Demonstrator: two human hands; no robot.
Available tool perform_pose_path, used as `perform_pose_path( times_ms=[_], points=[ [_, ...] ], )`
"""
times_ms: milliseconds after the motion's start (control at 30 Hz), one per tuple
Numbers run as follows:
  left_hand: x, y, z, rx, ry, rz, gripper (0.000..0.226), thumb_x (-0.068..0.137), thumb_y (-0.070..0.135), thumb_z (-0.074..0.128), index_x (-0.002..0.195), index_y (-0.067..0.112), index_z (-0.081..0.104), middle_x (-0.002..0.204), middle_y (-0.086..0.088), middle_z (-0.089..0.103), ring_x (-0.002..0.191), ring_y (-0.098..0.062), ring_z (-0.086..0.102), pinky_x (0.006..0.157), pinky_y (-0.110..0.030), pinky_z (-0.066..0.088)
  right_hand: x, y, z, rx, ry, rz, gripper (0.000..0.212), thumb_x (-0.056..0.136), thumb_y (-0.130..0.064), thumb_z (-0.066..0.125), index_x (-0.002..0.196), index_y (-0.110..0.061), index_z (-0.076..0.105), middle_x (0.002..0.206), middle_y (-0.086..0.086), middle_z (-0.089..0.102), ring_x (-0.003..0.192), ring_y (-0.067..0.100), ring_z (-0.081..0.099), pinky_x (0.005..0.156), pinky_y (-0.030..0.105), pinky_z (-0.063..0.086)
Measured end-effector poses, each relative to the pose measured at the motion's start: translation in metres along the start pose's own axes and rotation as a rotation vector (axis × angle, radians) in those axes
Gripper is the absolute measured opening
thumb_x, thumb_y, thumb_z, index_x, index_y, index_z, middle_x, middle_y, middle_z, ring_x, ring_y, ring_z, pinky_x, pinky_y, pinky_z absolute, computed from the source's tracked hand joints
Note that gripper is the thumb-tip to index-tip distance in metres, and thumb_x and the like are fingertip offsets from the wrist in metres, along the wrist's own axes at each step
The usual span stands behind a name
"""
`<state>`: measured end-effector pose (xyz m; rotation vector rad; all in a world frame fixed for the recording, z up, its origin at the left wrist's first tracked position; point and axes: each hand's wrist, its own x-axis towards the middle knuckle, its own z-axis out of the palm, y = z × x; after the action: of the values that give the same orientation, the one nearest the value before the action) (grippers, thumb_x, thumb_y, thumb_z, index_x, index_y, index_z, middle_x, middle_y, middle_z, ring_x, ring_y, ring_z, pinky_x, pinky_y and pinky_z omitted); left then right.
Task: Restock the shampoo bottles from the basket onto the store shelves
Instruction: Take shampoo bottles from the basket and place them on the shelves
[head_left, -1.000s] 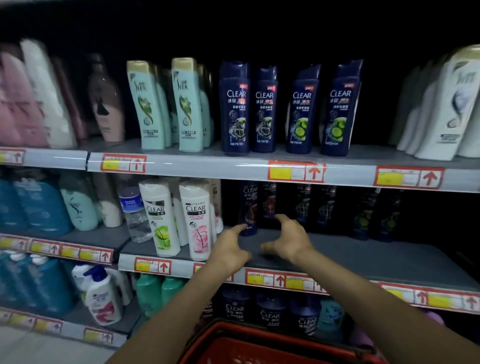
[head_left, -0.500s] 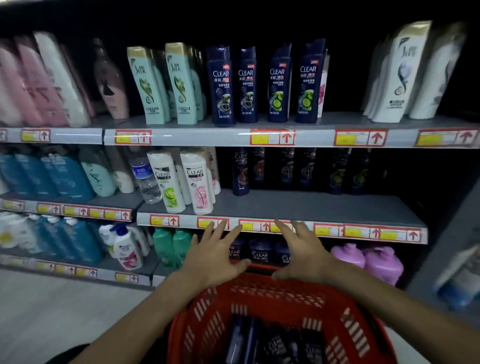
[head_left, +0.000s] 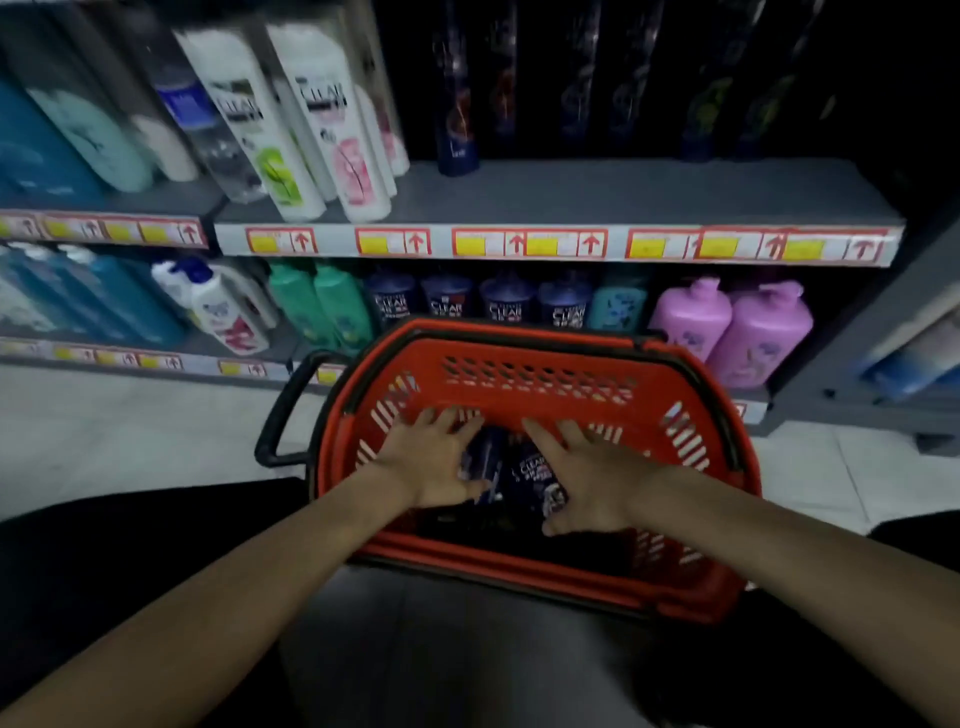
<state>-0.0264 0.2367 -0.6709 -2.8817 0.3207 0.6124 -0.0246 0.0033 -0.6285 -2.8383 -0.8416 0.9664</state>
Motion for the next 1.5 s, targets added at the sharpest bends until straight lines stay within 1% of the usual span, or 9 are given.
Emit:
perform_pose_path(
  times_ms=[167,267,433,667,800,933,1267,1433,1500],
  points=[
    [0.031,0.013,0.036,0.033,-0.185,0.01,0.107,0.082,0.087,0.04,0.164,0.031,0.001,0.17,-0.007,0.016,0.152,-0.036,0.025,0.116,-0.054,0.034,0.005,0.012,0.023,-0.172,-0.011,-0.039,0.107,0.094,-0.051,0.063,0.161,-0.025,-0.016,0.162,0.011,0.015,0.144,0.036,0.029,0.105,0.042,0.045],
    [0.051,0.021,0.049,0.007,-0.215,-0.008,0.108,0.081,0.085,0.048,0.162,0.023,0.012,0.163,-0.011,0.03,0.143,-0.037,0.041,0.112,-0.049,0.041,0.005,0.022,0.03,-0.232,-0.093,-0.015,0.098,0.094,-0.05,0.062,0.162,-0.02,-0.002,0.156,0.013,0.027,0.138,0.036,0.038,0.103,0.044,0.045],
    [0.089,0.037,0.069,-0.167,-0.167,-0.131,0.086,0.086,0.069,0.061,0.142,0.008,0.039,0.14,-0.014,0.051,0.123,-0.035,0.06,0.1,-0.045,0.045,0.006,0.033,0.042,-0.258,-0.2,-0.031,0.062,0.099,-0.036,0.06,0.151,-0.015,0.034,0.142,0.014,0.046,0.13,0.035,0.05,0.101,0.043,0.049],
    [0.117,0.061,0.074,-0.381,-0.071,-0.463,0.07,0.087,0.05,0.073,0.136,0.008,0.046,0.129,-0.013,0.064,0.121,-0.033,0.063,0.096,-0.039,0.047,0.012,0.041,0.04,-0.279,-0.194,-0.061,0.041,0.103,-0.025,0.054,0.143,-0.014,0.048,0.133,0.012,0.052,0.123,0.034,0.055,0.088,0.04,0.051],
    [0.123,0.072,0.071,-0.299,-0.073,-0.534,0.052,0.088,0.033,0.075,0.132,0.011,0.058,0.127,-0.007,0.067,0.119,-0.025,0.065,0.091,-0.036,0.052,0.012,0.042,0.04,-0.293,-0.175,-0.055,0.039,0.104,-0.022,0.051,0.143,-0.015,0.047,0.131,0.012,0.052,0.119,0.035,0.057,0.084,0.04,0.05],
    [0.119,0.077,0.061,-0.303,-0.065,-0.503,0.034,0.088,0.026,0.074,0.12,0.016,0.066,0.115,-0.003,0.072,0.106,-0.022,0.071,0.071,-0.031,0.049,0.011,0.038,0.036,-0.293,-0.147,-0.035,0.045,0.103,-0.023,0.053,0.147,-0.018,0.043,0.14,0.014,0.049,0.126,0.036,0.052,0.101,0.044,0.045],
    [0.074,0.039,0.031,-0.757,-0.166,-0.554,0.055,0.062,0.031,0.097,0.099,0.006,0.066,0.093,-0.007,0.071,0.087,-0.025,0.071,0.079,-0.037,0.064,0.012,0.024,0.022,-0.314,-0.12,-0.021,0.043,0.096,-0.043,0.06,0.133,-0.019,0.058,0.134,0.01,0.053,0.124,0.033,0.052,0.11,0.053,0.036],
    [0.043,0.018,0.0,-0.809,-0.185,-0.502,0.05,0.061,0.036,0.098,0.091,0.006,0.071,0.086,-0.006,0.073,0.073,-0.018,0.074,0.059,-0.028,0.062,0.012,0.015,0.016,-0.205,-0.037,-0.057,0.052,0.088,-0.051,0.066,0.129,-0.02,0.06,0.129,0.009,0.059,0.118,0.034,0.056,0.105,0.055,0.039],
    [0.034,0.009,-0.022,-0.846,-0.176,-0.435,0.051,0.057,0.041,0.099,0.089,0.007,0.078,0.086,-0.008,0.078,0.074,-0.019,0.076,0.064,-0.032,0.065,0.011,0.009,0.011,-0.18,-0.017,-0.063,0.061,0.084,-0.059,0.067,0.13,-0.019,0.059,0.13,0.009,0.06,0.121,0.035,0.056,0.107,0.056,0.037]
  ],
)
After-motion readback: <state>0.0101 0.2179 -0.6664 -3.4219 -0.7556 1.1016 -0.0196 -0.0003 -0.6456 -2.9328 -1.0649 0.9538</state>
